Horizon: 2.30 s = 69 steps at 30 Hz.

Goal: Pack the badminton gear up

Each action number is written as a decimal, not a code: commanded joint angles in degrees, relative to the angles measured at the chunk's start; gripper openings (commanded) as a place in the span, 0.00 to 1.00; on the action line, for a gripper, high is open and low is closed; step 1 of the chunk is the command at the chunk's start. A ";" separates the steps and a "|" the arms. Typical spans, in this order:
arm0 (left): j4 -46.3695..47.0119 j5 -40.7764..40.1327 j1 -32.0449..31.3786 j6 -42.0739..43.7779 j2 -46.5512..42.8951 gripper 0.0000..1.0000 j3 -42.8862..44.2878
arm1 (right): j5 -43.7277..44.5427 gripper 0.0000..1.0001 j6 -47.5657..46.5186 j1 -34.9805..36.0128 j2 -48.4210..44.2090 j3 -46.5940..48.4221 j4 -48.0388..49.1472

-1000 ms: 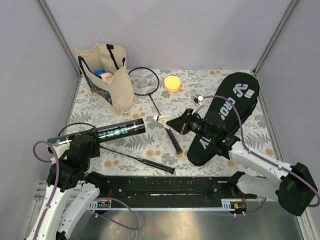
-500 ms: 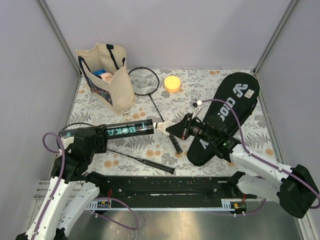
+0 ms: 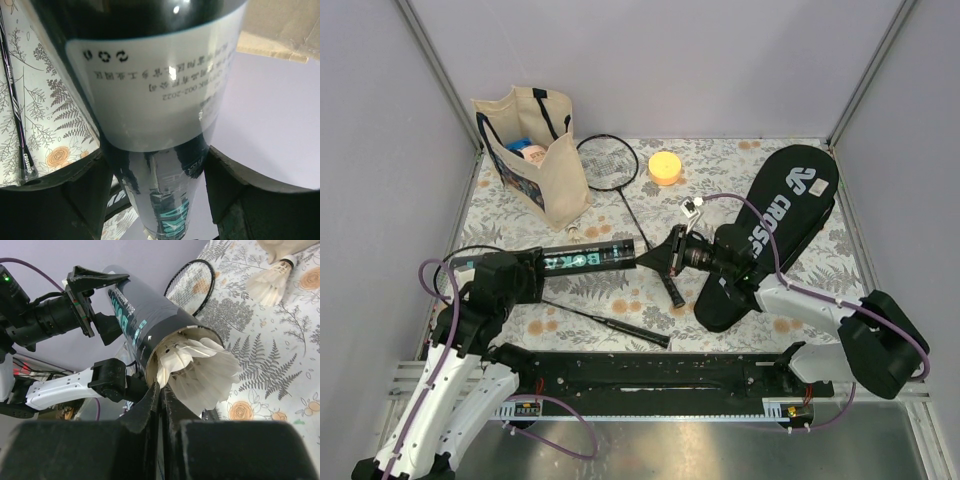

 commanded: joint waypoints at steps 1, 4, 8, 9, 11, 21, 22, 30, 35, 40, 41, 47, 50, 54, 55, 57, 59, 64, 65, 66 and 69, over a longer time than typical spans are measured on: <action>6.19 2.73 -0.16 1.15 0.19 0.36 1.22 | -4.02 0.08 1.86 0.47 2.79 3.84 8.85; 6.37 2.73 -0.07 1.59 0.46 0.36 1.05 | -6.13 0.09 2.65 0.82 5.16 4.54 12.36; 8.30 3.61 -0.16 3.25 0.63 0.36 0.69 | -10.35 0.10 6.51 0.91 8.85 4.81 21.15; 8.56 3.70 -0.07 3.69 0.63 0.36 0.87 | -10.62 0.10 7.04 0.83 9.64 4.98 22.38; 8.65 3.78 -0.16 4.49 0.55 0.36 0.96 | -10.80 0.11 8.10 0.91 10.96 5.25 23.54; 9.45 3.17 -0.16 4.75 0.37 0.35 0.61 | -8.08 0.18 9.43 1.18 13.78 6.04 21.18; 9.36 2.91 -0.16 4.67 0.37 0.35 0.43 | -6.59 0.20 8.99 1.18 13.43 6.30 18.82; 7.16 -1.57 -0.16 2.82 -0.77 0.34 0.16 | -0.87 0.42 7.40 1.18 7.46 4.63 8.62; 3.03 -9.30 0.01 2.64 -1.30 0.34 2.18 | 0.45 0.51 8.62 0.83 3.50 1.57 7.89; 2.06 -13.26 -0.07 3.35 -2.70 0.34 4.12 | 1.77 0.58 10.04 0.39 -1.33 -1.43 7.20; 1.80 -13.61 -0.07 3.09 -3.06 0.34 4.21 | 2.38 0.59 9.86 0.21 -2.56 -1.69 6.32; -0.22 -13.97 -0.07 -0.42 -3.24 0.32 4.65 | 9.32 0.59 8.99 0.21 -5.03 -3.28 4.29; 0.04 -11.52 -0.07 -1.40 -2.62 0.32 5.79 | 10.56 0.58 8.28 0.21 -2.58 -2.40 4.29; -0.40 -8.53 0.01 -4.20 -3.32 0.32 6.14 | 11.52 0.60 8.63 0.21 2.52 -0.12 6.30; -0.83 -7.91 0.02 -5.08 -3.84 0.32 6.14 | 12.66 0.62 8.72 0.21 3.66 0.23 6.83; -1.63 -6.59 -0.07 -8.42 -6.04 0.32 6.32 | 17.23 0.66 10.03 0.12 8.40 1.99 7.19; -1.72 -5.80 -0.07 -10.09 -7.36 0.32 6.93 | 18.64 0.66 9.95 0.12 12.70 4.62 7.37; -1.54 -6.58 -0.07 -11.07 -9.03 0.32 10.27 | 18.91 0.66 11.96 0.56 25.54 15.33 4.48; -1.54 -6.59 -0.07 -11.07 -9.12 0.32 11.06 | 19.43 0.66 12.84 0.73 27.91 17.44 3.25; -1.54 -6.59 -0.07 -11.07 -9.38 0.32 11.67 | 20.05 0.66 13.46 1.17 30.11 19.29 2.28; -1.63 -8.77 -0.07 -11.24 -10.09 0.32 12.38 | 22.24 0.68 13.03 2.84 34.86 24.74 -0.80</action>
